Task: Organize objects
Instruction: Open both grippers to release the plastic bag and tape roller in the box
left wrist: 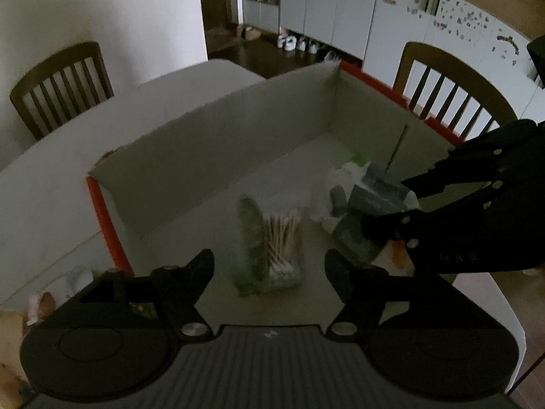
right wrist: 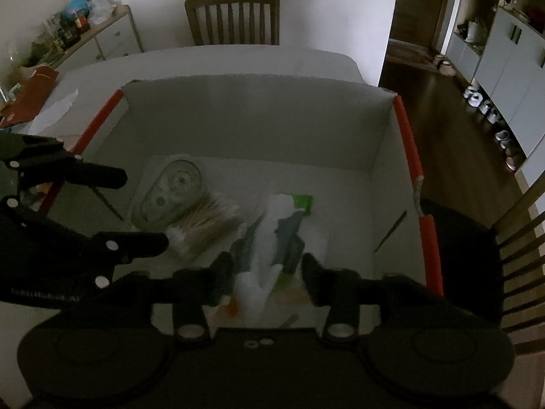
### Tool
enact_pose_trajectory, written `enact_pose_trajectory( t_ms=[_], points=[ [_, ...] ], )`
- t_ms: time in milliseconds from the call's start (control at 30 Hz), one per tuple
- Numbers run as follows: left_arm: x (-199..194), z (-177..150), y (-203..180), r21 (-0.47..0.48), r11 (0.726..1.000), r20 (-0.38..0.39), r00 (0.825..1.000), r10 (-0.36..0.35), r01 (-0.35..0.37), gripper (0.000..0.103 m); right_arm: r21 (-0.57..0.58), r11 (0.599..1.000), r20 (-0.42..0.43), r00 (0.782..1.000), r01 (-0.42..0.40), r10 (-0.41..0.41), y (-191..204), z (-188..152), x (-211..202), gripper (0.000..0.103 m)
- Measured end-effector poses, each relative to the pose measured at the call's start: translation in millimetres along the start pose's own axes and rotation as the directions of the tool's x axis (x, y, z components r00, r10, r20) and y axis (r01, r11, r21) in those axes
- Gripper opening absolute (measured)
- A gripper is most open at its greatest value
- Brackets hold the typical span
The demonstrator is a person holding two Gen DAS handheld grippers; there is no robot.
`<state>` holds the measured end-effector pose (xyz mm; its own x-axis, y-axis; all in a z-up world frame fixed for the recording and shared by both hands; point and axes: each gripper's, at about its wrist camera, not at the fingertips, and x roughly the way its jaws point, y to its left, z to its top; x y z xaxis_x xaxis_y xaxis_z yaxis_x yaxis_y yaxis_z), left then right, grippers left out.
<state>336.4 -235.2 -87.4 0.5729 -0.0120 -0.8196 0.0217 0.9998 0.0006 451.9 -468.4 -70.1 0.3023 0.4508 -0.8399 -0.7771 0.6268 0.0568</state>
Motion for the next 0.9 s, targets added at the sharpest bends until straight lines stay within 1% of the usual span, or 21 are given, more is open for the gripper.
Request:
enact_pose_trajectory(
  t_ms=[233, 467, 767, 900],
  points=[
    [-22.3, -4.2, 1.7, -0.006, 1.0, 0.055, 0.998, -0.009, 0.009, 0.071, 0.001, 1.0, 0.04, 0.999, 0.024, -0.024, 7.4, -2.9, -23.6, 0.064],
    [-54.0, -16.5, 12.0, -0.021, 0.999, 0.115, 0.992, -0.044, 0.046, 0.071, 0.021, 0.999, 0.093, 0.995, 0.029, -0.031, 26.1, -6.4, -54.3, 0.067],
    [-95.6, -42.5, 40.2, -0.066, 0.994, 0.173, 0.982, -0.075, 0.087, 0.071, 0.071, 0.997, 0.156, 0.987, 0.013, -0.024, 68.1, -9.0, -82.1, 0.069],
    [-114.8, -57.5, 54.5, -0.062, 0.994, 0.197, 0.978, -0.072, 0.086, 0.071, 0.084, 0.996, 0.171, 0.985, 0.01, -0.024, 95.2, -10.9, -86.0, 0.071]
  ],
)
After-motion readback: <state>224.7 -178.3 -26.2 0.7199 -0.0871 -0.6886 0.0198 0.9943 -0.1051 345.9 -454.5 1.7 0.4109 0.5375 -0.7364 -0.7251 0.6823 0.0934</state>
